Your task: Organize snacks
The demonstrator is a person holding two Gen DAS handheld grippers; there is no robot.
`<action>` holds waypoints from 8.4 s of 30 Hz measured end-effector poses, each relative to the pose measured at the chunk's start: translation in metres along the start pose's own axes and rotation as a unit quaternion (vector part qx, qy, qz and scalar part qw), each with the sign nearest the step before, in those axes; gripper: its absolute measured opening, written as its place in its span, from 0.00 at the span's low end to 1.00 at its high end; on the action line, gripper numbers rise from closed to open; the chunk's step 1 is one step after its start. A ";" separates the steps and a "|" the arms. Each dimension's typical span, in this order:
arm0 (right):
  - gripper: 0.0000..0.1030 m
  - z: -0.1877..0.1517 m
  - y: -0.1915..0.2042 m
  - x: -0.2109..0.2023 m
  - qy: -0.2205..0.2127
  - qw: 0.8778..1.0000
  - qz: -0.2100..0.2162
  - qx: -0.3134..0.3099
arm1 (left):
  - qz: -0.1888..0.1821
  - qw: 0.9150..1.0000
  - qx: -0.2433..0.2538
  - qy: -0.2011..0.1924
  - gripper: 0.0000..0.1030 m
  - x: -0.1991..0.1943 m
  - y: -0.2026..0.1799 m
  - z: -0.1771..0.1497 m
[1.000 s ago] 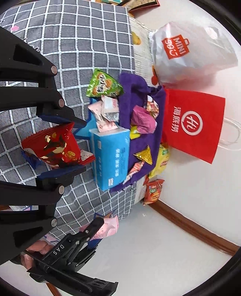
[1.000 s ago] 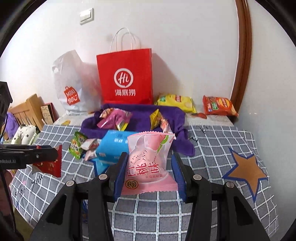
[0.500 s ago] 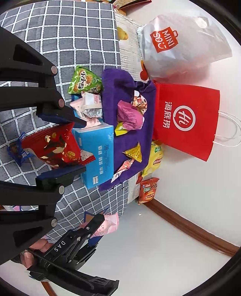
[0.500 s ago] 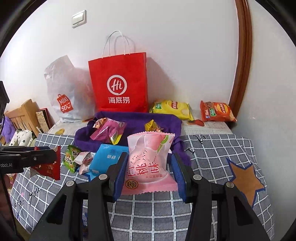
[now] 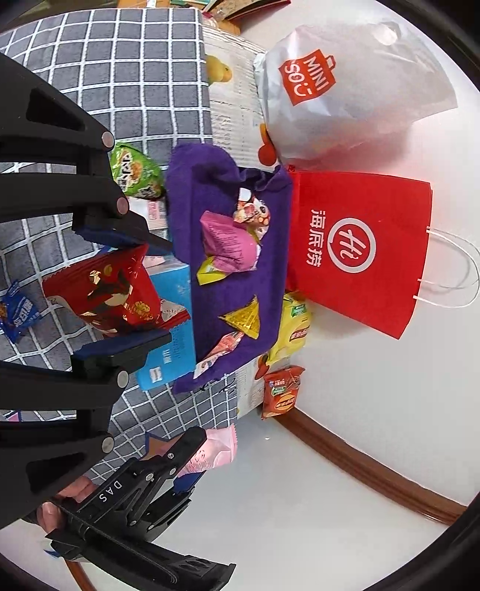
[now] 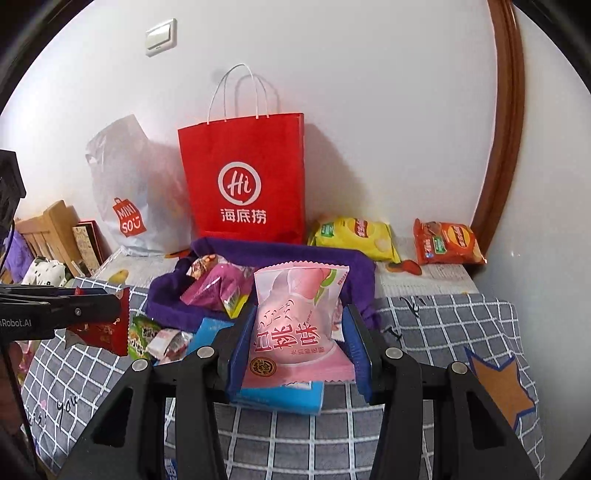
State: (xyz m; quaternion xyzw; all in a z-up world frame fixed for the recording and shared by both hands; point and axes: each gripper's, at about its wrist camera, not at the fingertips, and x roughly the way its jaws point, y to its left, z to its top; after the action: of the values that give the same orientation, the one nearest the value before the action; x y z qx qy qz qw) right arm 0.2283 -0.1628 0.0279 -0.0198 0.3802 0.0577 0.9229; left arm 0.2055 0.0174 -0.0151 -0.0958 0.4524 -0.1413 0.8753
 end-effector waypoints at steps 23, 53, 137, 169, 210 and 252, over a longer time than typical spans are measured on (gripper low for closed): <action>0.46 0.045 0.002 0.050 0.007 1.000 0.009 -0.001 | 0.004 1.000 0.010 0.002 0.38 0.034 0.013 0.049; 0.46 0.053 -0.025 0.174 0.093 0.995 0.046 0.012 | 0.032 0.998 -0.037 0.043 0.38 0.147 0.063 0.108; 0.67 -0.065 0.039 -0.012 0.085 0.996 0.017 0.017 | 0.061 0.998 -0.021 0.014 0.60 -0.003 0.076 -0.019; 0.43 -0.150 0.085 0.013 0.126 0.985 0.104 -0.055 | 0.099 0.993 -0.051 0.041 0.60 0.035 0.106 -0.061; 0.44 -0.138 -0.016 0.057 0.124 0.992 -0.001 0.022 | 0.072 0.992 -0.002 0.102 0.37 0.066 0.074 -0.112; 0.50 -0.142 -0.013 0.070 0.143 0.990 -0.005 0.007 | 0.131 0.991 0.020 -0.014 0.43 0.061 0.066 -0.140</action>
State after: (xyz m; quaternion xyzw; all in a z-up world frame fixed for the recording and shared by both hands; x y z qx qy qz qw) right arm 0.1800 -0.1804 -0.1225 -0.0230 0.5086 0.0467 0.8595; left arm 0.1349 0.0533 -0.1608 -0.0197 0.4460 -0.0332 0.8942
